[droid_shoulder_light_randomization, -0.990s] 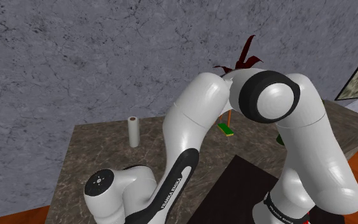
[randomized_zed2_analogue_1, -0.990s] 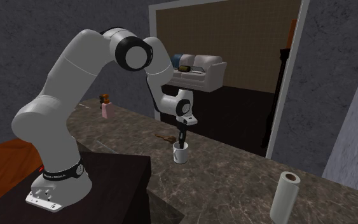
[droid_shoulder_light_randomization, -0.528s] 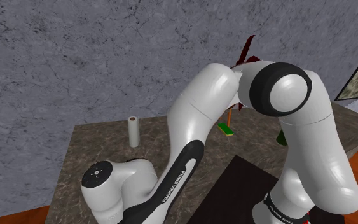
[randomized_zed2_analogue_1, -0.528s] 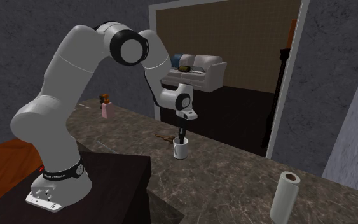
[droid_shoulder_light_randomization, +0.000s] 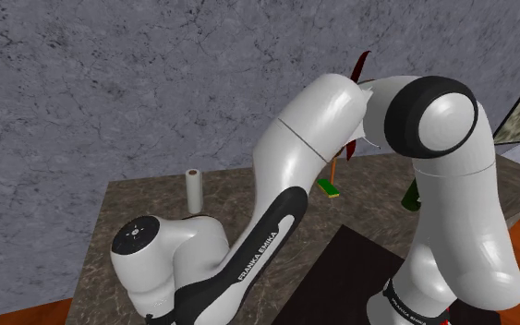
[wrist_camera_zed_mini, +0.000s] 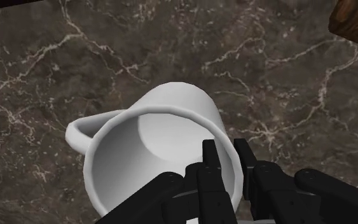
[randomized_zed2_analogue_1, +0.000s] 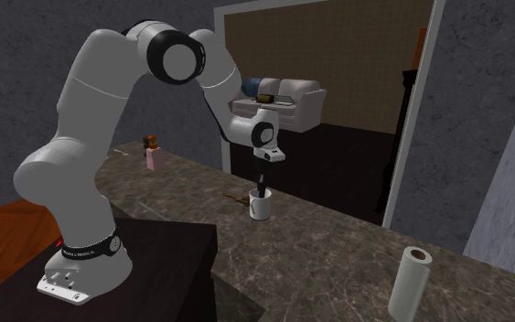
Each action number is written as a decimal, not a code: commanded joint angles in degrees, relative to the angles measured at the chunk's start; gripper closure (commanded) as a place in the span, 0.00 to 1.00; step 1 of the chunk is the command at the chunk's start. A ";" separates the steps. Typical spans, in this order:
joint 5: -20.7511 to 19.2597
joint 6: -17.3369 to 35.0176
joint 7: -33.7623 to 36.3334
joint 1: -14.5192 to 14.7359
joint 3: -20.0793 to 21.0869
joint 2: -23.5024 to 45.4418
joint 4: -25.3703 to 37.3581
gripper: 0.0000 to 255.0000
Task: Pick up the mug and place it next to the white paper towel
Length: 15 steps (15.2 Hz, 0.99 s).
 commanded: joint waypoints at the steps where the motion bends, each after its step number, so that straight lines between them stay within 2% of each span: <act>1: 0.87 -0.99 -0.53 -0.54 0.69 -1.50 -0.43 1.00; 15: 6.35 -8.69 -4.09 -3.14 4.19 -9.49 0.18 1.00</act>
